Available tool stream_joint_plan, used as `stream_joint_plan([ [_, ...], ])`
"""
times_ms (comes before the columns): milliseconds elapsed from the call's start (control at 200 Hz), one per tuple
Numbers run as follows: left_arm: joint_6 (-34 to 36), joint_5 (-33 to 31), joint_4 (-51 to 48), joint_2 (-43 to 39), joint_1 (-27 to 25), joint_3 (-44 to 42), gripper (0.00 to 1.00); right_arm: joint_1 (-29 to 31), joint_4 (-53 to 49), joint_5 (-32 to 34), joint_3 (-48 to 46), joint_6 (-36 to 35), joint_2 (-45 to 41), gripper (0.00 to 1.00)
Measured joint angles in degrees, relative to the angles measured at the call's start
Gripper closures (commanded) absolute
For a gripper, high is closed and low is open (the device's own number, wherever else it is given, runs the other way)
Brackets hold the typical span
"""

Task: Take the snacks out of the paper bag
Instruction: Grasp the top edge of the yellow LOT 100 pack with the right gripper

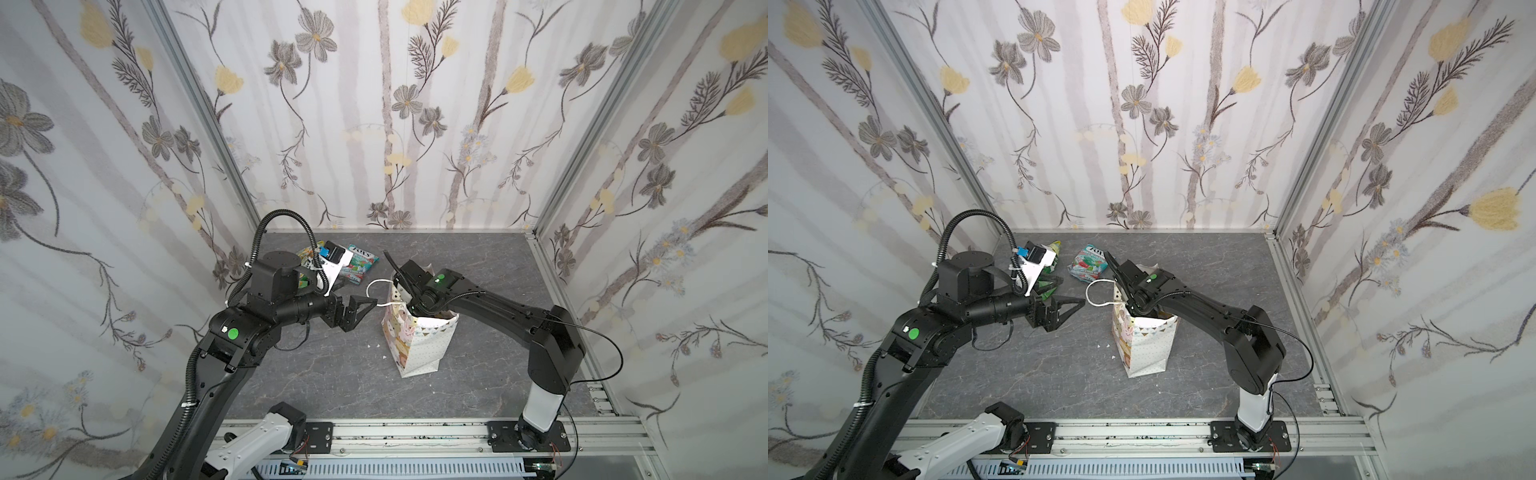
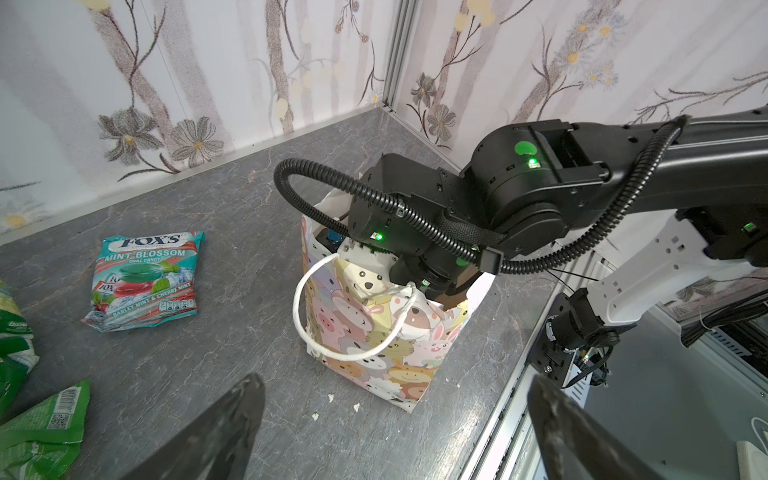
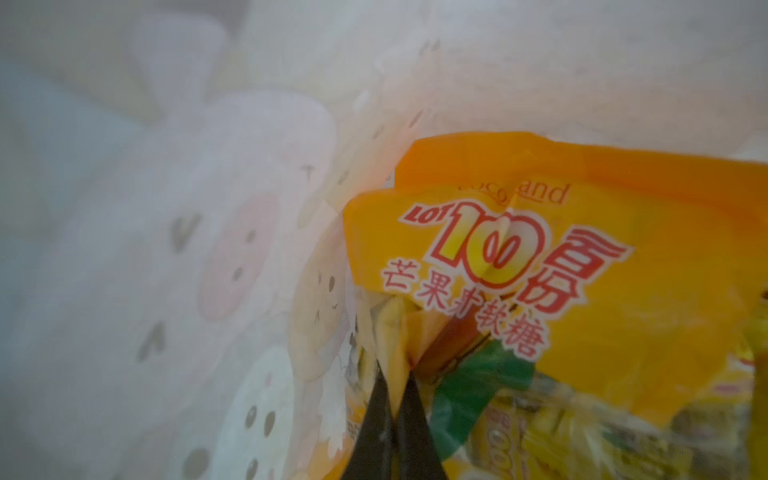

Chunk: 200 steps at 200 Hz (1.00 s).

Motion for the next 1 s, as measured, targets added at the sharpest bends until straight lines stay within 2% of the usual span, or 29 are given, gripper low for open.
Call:
stream_joint_plan([
  [185, 0.2, -0.1, 0.0, 0.2, 0.0, -0.3, 0.00, -2.1, -0.9, 1.2, 1.0, 0.1, -0.3, 1.00],
  [635, 0.2, -0.4, -0.3, 0.3, 0.0, -1.1, 0.00, -3.0, -3.7, 2.1, 4.9, 0.0, -1.5, 1.00],
  [999, -2.6, -4.1, 0.5, 2.4, -0.1, -3.5, 0.00, -3.6, -6.0, 3.8, 8.6, 0.0, -2.4, 1.00],
])
